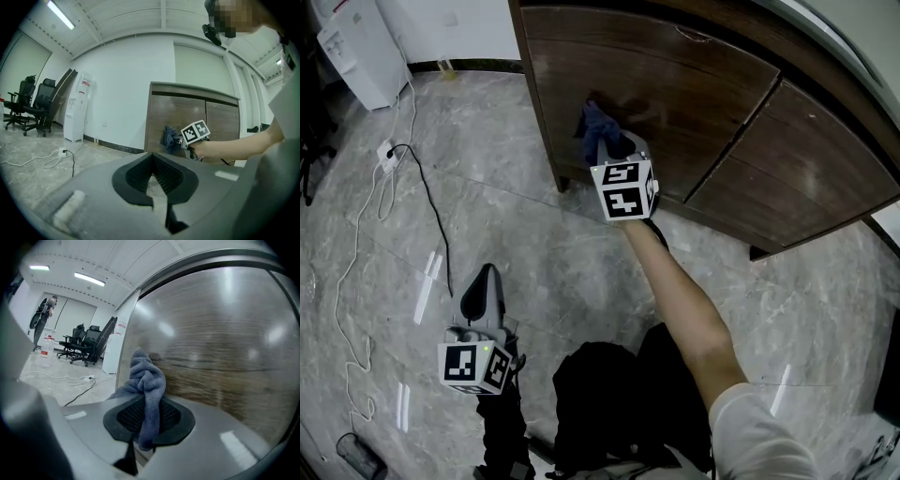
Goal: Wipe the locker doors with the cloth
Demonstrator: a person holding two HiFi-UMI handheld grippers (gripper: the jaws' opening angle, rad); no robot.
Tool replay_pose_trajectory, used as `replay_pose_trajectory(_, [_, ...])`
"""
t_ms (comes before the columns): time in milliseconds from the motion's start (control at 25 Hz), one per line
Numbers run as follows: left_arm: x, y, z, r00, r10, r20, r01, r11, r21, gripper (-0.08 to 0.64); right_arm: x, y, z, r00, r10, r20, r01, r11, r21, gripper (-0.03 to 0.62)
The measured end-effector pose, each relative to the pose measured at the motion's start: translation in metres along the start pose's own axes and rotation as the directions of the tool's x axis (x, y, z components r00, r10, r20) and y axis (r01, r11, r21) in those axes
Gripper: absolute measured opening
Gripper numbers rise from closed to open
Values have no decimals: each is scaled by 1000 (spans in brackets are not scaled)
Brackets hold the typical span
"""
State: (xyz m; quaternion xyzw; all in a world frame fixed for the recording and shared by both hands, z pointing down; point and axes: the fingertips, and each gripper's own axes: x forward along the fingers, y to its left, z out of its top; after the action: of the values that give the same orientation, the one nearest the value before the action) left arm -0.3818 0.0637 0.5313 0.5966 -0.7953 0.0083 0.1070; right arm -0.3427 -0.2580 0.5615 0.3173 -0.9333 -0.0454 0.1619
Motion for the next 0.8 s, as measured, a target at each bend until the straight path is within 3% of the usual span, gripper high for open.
replay_pose_trajectory(800, [4,-38,10,999,-52,12,51,998,21,-2,-67,-79,-37,988,-152,-35,153,987,46,44])
